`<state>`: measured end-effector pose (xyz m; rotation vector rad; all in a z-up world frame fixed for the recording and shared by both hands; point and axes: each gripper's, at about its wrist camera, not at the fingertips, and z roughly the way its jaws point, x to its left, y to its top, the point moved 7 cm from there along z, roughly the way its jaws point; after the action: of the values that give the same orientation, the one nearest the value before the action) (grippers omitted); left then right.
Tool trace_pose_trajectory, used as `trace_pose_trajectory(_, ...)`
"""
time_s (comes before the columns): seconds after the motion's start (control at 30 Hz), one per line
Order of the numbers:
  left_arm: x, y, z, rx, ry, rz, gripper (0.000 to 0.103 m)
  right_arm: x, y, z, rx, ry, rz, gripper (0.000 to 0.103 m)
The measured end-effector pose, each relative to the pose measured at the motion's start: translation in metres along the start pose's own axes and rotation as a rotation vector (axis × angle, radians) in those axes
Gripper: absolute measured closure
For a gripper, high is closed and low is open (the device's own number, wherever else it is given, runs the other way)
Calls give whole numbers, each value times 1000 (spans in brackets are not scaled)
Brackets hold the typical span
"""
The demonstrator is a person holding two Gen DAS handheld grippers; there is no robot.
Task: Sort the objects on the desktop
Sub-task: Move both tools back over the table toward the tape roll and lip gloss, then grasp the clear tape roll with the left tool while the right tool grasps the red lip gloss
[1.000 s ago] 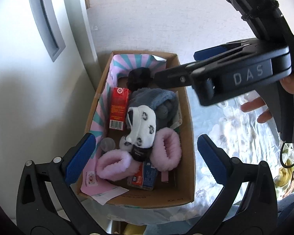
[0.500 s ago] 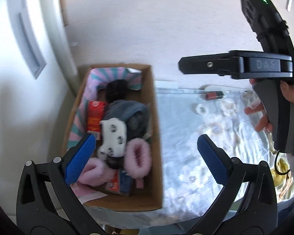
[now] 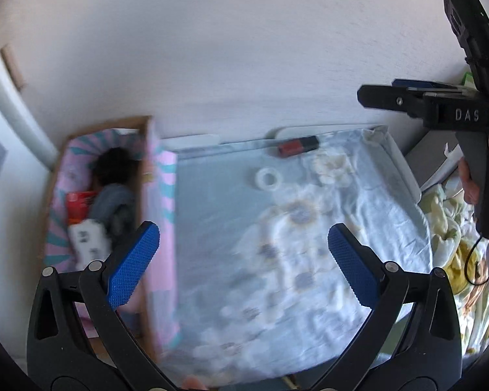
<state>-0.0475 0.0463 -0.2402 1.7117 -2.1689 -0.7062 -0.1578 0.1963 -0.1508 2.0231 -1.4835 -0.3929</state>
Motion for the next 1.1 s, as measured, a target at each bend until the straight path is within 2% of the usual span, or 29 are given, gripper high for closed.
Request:
trace_pose_trajectory(0.13, -22, 1, 45, -22, 40, -27, 0, -33, -13, 10, 24, -108, 35, 0)
trace_pose_trajectory(0.33, -31, -6, 130, -24, 111, -65, 0, -54, -46, 76, 103, -61, 133, 0)
trace_pose_trajectory(0.47, -26, -6, 161, -28, 143, -83, 1, -55, -60, 125, 142, -76, 118, 0)
trace_pose_trajectory(0.67, -18, -1, 185, -25, 139, -97, 1, -57, -58, 166, 165, -86, 111, 0)
trace_pose_trajectory(0.77, -19, 0, 190, -23, 146, -80, 1, -58, -58, 176, 176, -111, 107, 0)
trace_pose_trajectory(1.0, -21, 3, 199, -9, 150, -61, 2, -58, -66, 185, 174, -110, 119, 1)
trace_pose_trajectory(1.1, -24, 3, 201, -6, 131, -55, 9, -61, -70, 186, 176, -111, 127, 0)
